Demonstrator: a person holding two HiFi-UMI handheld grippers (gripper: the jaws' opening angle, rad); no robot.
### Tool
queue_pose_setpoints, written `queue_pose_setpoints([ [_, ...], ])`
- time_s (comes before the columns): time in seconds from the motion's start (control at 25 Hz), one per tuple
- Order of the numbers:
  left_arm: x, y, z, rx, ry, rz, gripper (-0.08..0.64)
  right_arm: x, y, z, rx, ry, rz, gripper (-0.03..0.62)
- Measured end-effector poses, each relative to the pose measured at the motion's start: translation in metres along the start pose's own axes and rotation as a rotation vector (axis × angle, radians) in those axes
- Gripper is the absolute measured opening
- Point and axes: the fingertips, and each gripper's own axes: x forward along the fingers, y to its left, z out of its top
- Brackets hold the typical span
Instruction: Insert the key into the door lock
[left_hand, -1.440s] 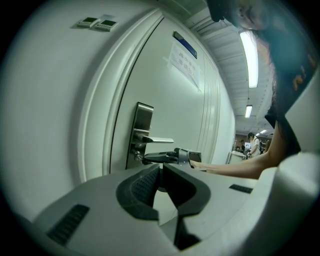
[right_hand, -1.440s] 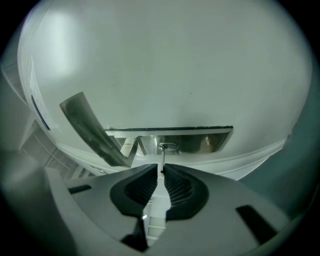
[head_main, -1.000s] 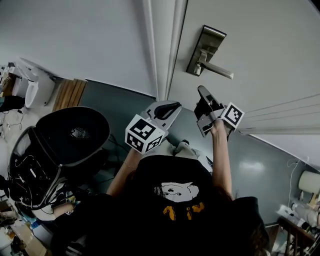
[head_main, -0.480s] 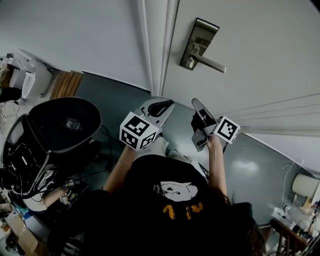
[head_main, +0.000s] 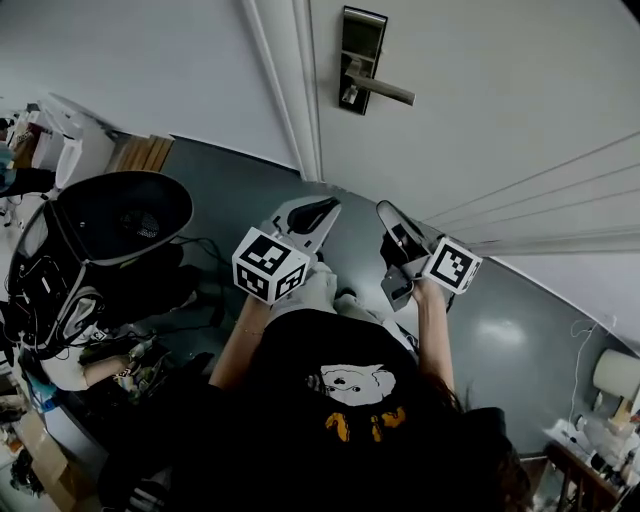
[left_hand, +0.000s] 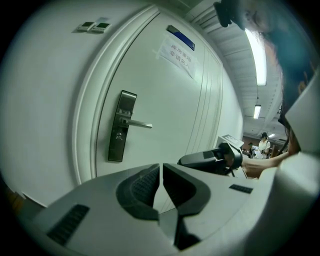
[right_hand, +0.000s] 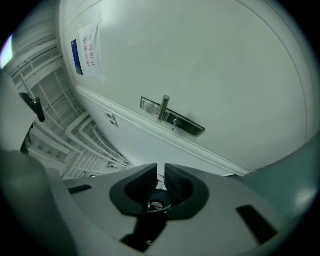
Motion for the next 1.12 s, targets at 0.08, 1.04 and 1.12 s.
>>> queue_pose_setpoints([
  [0.08, -0.004, -0.016, -0.005, 0.004, 0.004, 0.003, 0.025, -0.012, 0.003, -0.007, -0.026, 0.013, -0.001, 0.034],
  [1.04, -0.083, -0.097, -0.049, 0.029, 0.014, 0.081, 0.025, -0.069, 0.07, -0.081, -0.723, 0.105, -0.015, 0.027],
  [1.12, -0.085, -0.097, -0.049, 0.032, 0.01, 0.082, 0.025, -0.068, 0.073, -0.081, -0.752, 0.099, -0.017, 0.026],
])
